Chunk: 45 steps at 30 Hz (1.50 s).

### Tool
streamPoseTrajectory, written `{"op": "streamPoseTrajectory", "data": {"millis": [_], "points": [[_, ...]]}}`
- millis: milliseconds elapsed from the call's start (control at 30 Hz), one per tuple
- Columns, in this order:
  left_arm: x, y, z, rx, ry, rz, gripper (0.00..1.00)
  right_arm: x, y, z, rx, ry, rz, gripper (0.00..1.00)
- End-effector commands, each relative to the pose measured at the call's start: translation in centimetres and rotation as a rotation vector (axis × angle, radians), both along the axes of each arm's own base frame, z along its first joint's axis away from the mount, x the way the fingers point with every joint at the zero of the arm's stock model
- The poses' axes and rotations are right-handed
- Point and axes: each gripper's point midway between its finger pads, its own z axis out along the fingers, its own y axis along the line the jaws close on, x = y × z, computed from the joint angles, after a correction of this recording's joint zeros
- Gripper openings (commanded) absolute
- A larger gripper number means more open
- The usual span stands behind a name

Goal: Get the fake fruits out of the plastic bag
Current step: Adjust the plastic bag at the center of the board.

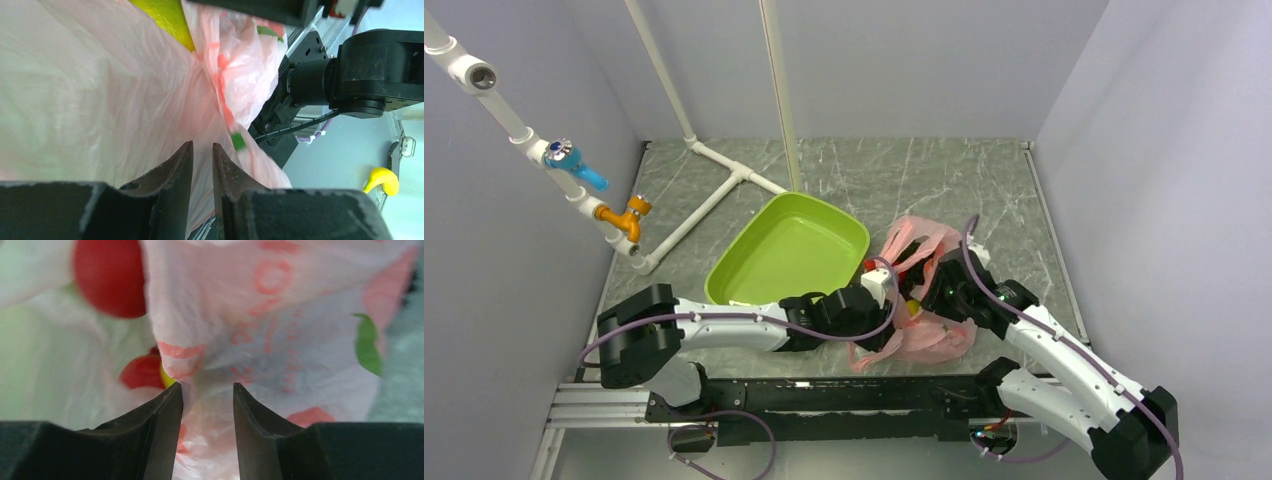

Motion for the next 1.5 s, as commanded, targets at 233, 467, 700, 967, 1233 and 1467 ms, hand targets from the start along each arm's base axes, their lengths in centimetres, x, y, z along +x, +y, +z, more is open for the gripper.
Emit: {"op": "streamPoseTrajectory", "data": {"millis": [233,467,700,967,1233,1467], "points": [[-2.5,0.0,-2.3,-0.042,0.092,-0.059,0.27,-2.3,-8.8,-0.7,-0.115,0.103,-0.473,0.74],[-4.2,0.3,-5.4,0.039,0.113,-0.075,0.27,-2.0,-7.2,0.5,0.002,0.145,-0.39,0.91],[-2.9,-0.6,-6.5,0.058,0.076,-0.027,0.28,-4.2,-5.1,-1.7,0.085,0.295,-0.343,1.0],[-0.5,1.6,-7.7,0.094,0.093,0.068,0.27,0.9,-0.7,-2.3,0.341,-0.024,-0.147,0.82],[-0.2,2.5,-6.8,0.145,0.041,0.024,0.22,5.4,-0.5,1.8,0.292,-0.324,-0.025,0.19],[-2.0,1.4,1.0,0.032,-0.039,-0.105,0.49,2.0,-0.4,1.2,0.316,-0.286,0.036,0.0]]}}
